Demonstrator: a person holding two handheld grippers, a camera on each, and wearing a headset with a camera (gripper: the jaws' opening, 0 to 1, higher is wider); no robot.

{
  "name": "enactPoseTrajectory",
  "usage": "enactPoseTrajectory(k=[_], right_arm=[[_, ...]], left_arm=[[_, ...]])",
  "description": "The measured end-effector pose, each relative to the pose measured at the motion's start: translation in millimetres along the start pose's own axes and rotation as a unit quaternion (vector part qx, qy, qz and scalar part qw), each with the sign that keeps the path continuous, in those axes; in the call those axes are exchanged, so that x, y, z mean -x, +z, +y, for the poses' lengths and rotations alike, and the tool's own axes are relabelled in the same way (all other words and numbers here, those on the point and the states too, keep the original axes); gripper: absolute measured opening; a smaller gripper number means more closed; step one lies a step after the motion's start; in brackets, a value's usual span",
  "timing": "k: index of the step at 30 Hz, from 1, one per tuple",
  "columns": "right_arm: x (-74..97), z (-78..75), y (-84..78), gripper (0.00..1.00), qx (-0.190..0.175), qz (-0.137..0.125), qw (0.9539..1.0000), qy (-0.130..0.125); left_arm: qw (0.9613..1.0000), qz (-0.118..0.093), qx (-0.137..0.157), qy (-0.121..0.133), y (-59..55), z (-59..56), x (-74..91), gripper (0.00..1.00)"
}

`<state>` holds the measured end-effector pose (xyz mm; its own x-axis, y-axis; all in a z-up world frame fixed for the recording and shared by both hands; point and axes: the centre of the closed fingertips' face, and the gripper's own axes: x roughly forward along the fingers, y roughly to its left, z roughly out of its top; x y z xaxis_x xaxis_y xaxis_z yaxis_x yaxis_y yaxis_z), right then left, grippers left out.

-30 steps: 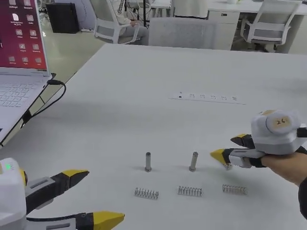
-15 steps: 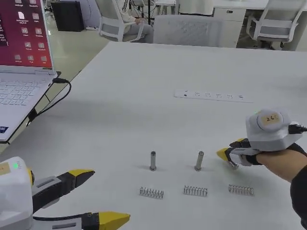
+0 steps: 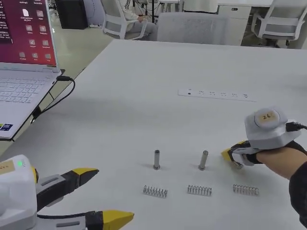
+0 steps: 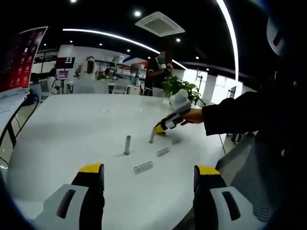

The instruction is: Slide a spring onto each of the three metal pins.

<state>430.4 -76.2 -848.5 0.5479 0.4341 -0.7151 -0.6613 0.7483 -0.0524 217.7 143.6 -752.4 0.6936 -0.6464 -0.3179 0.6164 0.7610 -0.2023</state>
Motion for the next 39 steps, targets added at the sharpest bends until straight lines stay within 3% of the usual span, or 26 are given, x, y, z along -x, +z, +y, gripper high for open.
enactPoseTrajectory(k=[10, 15, 30, 39], right_arm=[[-3.1, 2.3, -6.7, 0.13, -0.005, 0.02, 0.9998, 0.002], [-2.5, 7.6, -5.5, 0.11, -0.007, 0.015, 0.9999, 0.004], [4.2, 12.6, -7.6, 0.05, -0.043, 0.028, 0.9987, 0.0], [15.6, 14.6, -1.4, 0.05, -0.041, 0.017, 0.999, -0.003]], left_arm=[[1.0, -0.002, 0.002, 0.0, 0.3, 0.1, 0.6, 0.72], [1.0, -0.002, 0.002, 0.0, 0.3, 0.3, 0.5, 0.72], [1.0, 0.002, -0.001, -0.004, -0.7, -1.6, 0.1, 0.71], [1.0, 0.003, -0.005, -0.008, -0.2, -3.2, -0.4, 0.71]])
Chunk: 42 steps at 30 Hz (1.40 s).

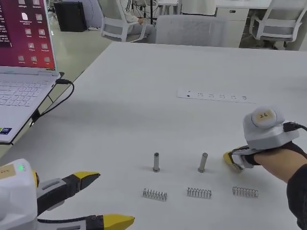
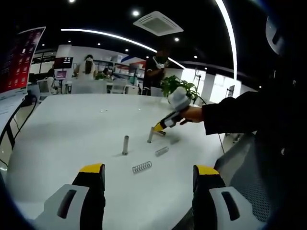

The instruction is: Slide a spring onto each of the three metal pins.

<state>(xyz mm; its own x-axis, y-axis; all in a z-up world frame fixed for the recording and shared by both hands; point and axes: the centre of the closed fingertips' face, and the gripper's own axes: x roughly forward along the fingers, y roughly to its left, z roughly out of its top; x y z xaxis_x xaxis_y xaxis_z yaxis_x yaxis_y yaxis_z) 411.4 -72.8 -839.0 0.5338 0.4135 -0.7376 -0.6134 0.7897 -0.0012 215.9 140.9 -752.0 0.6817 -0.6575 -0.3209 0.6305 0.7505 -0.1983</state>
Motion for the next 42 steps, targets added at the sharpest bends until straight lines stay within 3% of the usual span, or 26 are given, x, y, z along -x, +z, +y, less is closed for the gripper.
enactPoseTrajectory(k=[8, 42], right_arm=[[12.4, -0.4, 3.8, 0.05, 0.002, -0.013, 0.9999, -0.005], [46.4, -4.2, -6.8, 0.05, -0.009, -0.051, 0.9984, -0.021]], left_arm=[[1.0, -0.004, -0.005, -0.002, 2.4, -1.2, 0.0, 0.71], [0.9997, -0.003, -0.02, -0.012, 4.7, -7.2, 0.8, 0.7]])
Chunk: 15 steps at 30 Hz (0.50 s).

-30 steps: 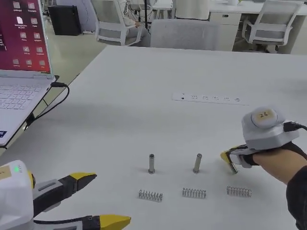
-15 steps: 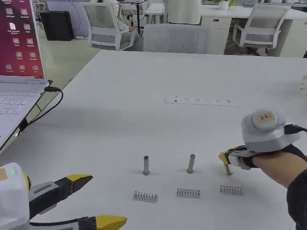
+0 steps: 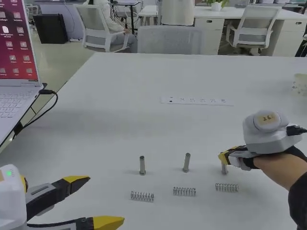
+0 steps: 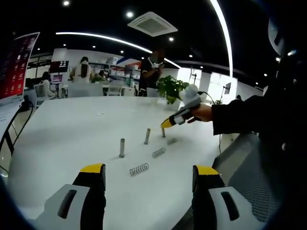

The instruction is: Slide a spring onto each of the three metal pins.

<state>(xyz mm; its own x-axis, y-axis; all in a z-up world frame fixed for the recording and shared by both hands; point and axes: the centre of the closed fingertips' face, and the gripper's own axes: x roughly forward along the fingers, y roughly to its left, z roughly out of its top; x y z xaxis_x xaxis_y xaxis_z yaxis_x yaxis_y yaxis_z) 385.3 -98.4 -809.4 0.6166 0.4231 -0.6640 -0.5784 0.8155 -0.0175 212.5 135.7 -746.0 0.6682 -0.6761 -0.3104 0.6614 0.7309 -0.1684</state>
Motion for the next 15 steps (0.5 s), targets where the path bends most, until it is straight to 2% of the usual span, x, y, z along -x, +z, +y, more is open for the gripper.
enactPoseTrajectory(k=[8, 15], right_arm=[[7.7, 3.5, -3.5, 0.06, 0.001, -0.005, 1.0, -0.001], [7.0, -1.0, -3.2, 0.06, -0.003, -0.008, 1.0, 0.0]], left_arm=[[1.0, 0.0, -0.001, 0.0, 0.6, -1.3, -0.2, 0.7], [1.0, 0.0, -0.002, -0.002, 0.6, -2.0, -1.2, 0.69]])
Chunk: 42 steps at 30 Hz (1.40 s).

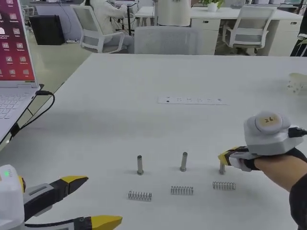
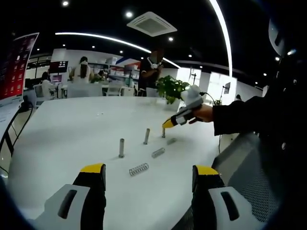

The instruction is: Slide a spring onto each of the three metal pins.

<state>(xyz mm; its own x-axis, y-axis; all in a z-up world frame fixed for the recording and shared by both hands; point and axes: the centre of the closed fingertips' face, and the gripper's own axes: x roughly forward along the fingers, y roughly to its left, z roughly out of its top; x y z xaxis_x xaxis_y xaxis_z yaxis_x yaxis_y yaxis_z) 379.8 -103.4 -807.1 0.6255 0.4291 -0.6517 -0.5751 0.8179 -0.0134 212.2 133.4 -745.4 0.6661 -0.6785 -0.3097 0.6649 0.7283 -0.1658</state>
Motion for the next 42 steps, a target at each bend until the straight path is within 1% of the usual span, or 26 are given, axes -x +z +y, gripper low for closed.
enactPoseTrajectory(k=[25, 42], right_arm=[[1.8, -2.3, -3.3, 0.06, 0.012, -0.001, 0.9999, 0.002], [0.9, -0.5, -4.6, 0.07, 0.015, -0.001, 0.9999, 0.004]], left_arm=[[1.0, -0.001, 0.001, -0.001, 0.0, -0.9, 0.1, 0.7], [1.0, -0.003, 0.002, -0.001, -0.1, -0.4, 0.9, 0.7]])
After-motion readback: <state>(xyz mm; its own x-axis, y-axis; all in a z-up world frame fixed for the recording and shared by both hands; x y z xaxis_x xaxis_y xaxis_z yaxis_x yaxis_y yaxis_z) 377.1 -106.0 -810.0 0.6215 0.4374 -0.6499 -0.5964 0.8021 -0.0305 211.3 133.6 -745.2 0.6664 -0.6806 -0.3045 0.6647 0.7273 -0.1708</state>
